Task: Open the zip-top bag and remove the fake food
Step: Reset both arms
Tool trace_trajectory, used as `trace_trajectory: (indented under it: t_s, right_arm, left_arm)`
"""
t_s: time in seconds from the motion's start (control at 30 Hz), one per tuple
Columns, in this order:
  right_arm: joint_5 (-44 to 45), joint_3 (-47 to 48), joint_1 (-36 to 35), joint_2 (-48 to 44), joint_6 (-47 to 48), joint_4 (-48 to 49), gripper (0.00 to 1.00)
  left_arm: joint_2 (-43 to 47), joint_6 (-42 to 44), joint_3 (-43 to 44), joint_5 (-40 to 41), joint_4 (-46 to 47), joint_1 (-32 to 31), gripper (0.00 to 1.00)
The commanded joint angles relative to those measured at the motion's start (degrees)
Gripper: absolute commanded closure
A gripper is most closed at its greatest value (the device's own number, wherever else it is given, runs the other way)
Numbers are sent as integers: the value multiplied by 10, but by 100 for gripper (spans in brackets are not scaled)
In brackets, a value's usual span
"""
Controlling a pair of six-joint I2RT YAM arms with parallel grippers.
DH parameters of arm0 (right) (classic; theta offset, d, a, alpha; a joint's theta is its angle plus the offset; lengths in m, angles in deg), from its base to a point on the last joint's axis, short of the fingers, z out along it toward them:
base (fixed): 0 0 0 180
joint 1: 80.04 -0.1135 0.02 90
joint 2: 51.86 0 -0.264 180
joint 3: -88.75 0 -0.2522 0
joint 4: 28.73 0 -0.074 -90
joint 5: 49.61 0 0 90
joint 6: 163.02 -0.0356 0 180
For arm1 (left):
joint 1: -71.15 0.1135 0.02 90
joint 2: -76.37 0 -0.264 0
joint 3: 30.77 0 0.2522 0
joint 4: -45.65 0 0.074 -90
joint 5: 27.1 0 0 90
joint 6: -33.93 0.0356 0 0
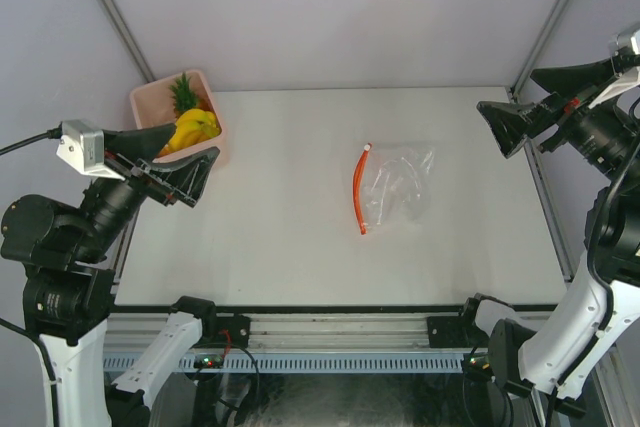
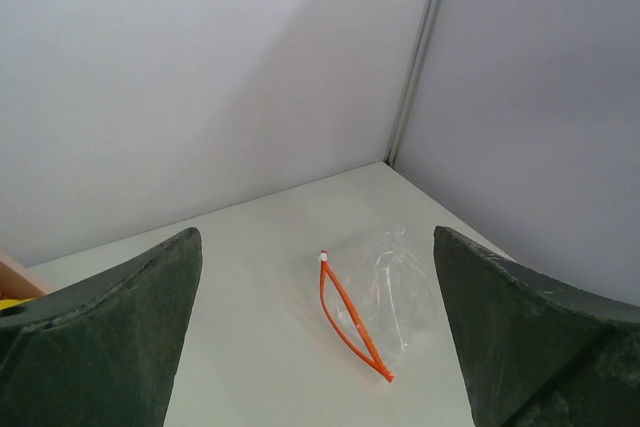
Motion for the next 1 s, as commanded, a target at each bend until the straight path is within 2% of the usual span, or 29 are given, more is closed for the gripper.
trace_trajectory:
  t_s: [0.0, 0.97]
  right_arm:
    - [-2, -3, 3, -4, 3, 3, 0]
    - [-9, -7, 7, -8, 3, 4, 0]
  left_arm:
    - [5, 12, -5, 4, 7, 3, 0]
    - [8, 19, -7, 5, 1, 4, 0]
